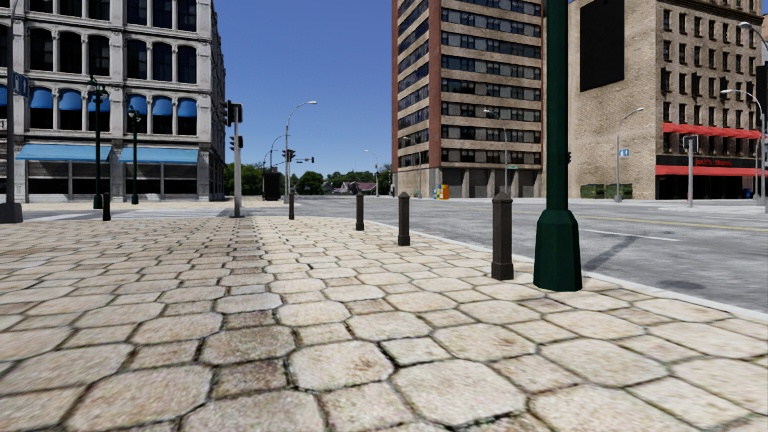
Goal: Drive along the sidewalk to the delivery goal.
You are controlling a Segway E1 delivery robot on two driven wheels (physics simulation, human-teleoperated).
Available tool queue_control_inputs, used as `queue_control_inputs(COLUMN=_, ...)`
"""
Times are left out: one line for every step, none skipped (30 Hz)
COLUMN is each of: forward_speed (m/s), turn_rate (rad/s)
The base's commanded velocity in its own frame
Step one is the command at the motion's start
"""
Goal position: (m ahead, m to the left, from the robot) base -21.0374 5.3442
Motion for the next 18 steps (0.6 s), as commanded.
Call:
queue_control_inputs(forward_speed=0.0, turn_rate=0.0)
queue_control_inputs(forward_speed=0.0, turn_rate=0.0)
queue_control_inputs(forward_speed=0.0, turn_rate=0.0)
queue_control_inputs(forward_speed=0.01, turn_rate=0.07)
queue_control_inputs(forward_speed=0.04, turn_rate=0.51)
queue_control_inputs(forward_speed=0.05, turn_rate=0.59)
queue_control_inputs(forward_speed=0.05, turn_rate=0.59)
queue_control_inputs(forward_speed=0.05, turn_rate=0.62)
queue_control_inputs(forward_speed=0.06, turn_rate=0.63)
queue_control_inputs(forward_speed=0.08, turn_rate=0.63)
queue_control_inputs(forward_speed=0.08, turn_rate=0.63)
queue_control_inputs(forward_speed=0.1, turn_rate=0.65)
queue_control_inputs(forward_speed=0.14, turn_rate=0.67)
queue_control_inputs(forward_speed=0.2, turn_rate=0.67)
queue_control_inputs(forward_speed=0.2, turn_rate=0.67)
queue_control_inputs(forward_speed=0.23, turn_rate=0.67)
queue_control_inputs(forward_speed=0.27, turn_rate=0.68)
queue_control_inputs(forward_speed=0.27, turn_rate=0.68)
